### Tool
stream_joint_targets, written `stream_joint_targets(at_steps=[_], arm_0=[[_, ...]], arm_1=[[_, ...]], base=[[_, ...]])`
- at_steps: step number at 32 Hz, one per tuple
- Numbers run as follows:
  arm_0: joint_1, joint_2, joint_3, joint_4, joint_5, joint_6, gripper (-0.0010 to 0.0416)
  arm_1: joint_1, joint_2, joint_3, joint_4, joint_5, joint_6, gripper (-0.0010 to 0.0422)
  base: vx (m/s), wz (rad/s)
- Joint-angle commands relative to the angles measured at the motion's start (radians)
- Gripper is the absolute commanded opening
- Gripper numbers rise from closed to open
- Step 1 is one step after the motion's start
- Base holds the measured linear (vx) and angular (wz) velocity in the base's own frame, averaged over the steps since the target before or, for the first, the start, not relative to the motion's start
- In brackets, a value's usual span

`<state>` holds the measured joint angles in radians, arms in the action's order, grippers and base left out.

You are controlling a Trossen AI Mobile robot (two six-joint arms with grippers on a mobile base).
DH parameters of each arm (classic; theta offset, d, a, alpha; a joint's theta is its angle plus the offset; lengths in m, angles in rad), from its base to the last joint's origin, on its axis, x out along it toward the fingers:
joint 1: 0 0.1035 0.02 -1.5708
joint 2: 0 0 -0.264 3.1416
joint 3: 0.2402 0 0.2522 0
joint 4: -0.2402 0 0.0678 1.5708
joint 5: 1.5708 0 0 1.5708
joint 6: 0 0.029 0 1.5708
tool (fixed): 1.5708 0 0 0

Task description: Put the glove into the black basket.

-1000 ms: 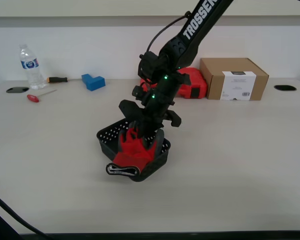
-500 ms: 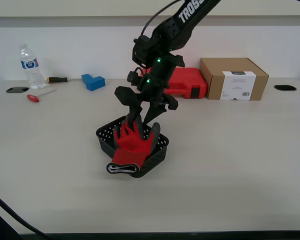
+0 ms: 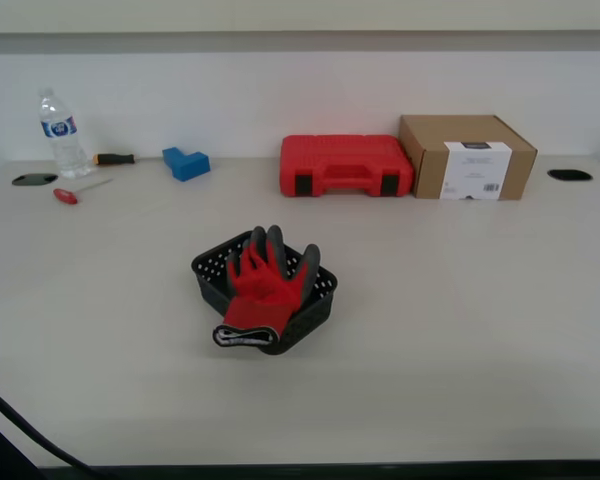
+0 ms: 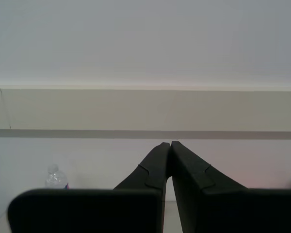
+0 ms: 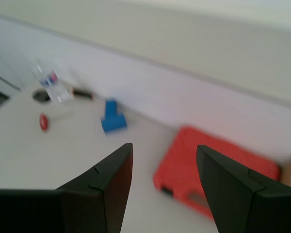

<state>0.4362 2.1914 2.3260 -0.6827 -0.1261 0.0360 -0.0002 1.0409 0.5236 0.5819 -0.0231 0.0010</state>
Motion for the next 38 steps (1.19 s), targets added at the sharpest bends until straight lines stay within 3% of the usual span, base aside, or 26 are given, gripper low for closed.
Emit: stream_joint_targets(at_steps=[1, 7, 13, 38], arm_0=[[-0.051, -0.047, -0.003, 0.021, 0.021, -0.011, 0.0181], [-0.221, -0.099, -0.003, 0.016, 0.027, -0.014, 0.0181], [-0.311, -0.110, -0.003, -0.045, 0.026, -0.011, 0.0181], [-0.318, -0.108, -0.003, -0.043, 0.026, -0.011, 0.0183]], arm_1=[[0.001, 0.000, 0.002, -0.022, -0.001, 0.000, 0.0000], [0.002, 0.000, 0.000, -0.020, -0.003, 0.000, 0.0000], [0.000, 0.000, 0.000, -0.021, -0.002, 0.000, 0.0000], [0.001, 0.000, 0.002, -0.020, -0.003, 0.000, 0.0000]], base=[[0.000, 0.000], [0.000, 0.000], [0.000, 0.000], [0.000, 0.000]])
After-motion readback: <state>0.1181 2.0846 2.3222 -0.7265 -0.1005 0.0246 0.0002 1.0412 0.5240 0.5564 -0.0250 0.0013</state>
